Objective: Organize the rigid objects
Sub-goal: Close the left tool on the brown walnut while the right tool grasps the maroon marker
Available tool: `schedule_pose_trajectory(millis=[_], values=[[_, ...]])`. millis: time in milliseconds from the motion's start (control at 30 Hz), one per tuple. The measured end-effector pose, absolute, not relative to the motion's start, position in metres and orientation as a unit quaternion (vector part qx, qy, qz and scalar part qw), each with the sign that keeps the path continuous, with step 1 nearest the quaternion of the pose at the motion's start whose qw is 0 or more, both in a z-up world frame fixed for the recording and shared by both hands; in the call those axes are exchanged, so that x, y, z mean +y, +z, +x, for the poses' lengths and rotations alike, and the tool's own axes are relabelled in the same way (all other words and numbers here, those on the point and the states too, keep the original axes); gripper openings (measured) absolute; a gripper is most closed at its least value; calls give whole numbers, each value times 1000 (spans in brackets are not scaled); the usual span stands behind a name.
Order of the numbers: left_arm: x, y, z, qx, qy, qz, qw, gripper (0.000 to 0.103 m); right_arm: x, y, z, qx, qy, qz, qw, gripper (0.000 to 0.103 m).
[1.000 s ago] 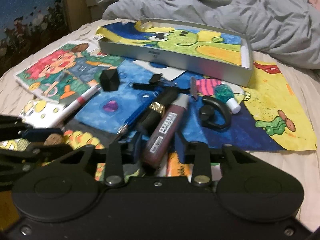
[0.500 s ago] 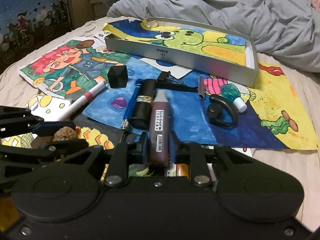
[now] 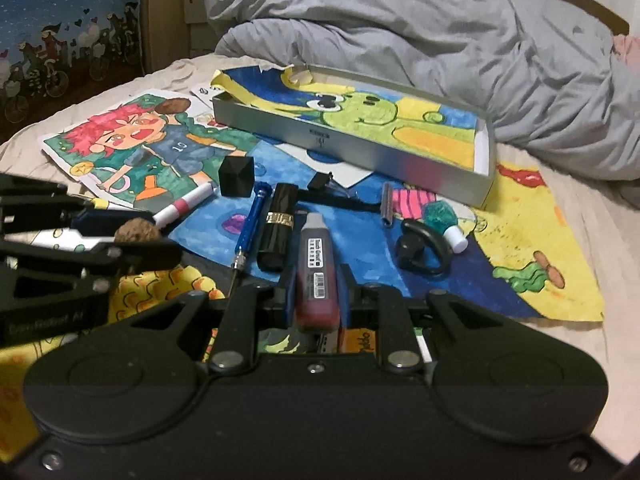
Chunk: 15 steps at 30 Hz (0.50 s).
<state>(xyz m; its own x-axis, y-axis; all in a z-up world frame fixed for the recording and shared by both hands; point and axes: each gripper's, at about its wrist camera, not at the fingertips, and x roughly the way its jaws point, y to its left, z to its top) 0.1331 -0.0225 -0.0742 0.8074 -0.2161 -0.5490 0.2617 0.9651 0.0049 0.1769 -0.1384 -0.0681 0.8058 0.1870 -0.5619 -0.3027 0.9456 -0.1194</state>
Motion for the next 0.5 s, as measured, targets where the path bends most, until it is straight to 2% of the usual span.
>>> schedule_pose_trajectory(millis=[300, 500], values=[[-28, -58, 142, 270, -113, 26, 956, 30, -141, -58, 172, 255, 127, -117, 951, 14], [-29, -56, 144, 271, -111, 27, 956, 30, -144, -65, 180, 278, 127, -101, 947, 14]])
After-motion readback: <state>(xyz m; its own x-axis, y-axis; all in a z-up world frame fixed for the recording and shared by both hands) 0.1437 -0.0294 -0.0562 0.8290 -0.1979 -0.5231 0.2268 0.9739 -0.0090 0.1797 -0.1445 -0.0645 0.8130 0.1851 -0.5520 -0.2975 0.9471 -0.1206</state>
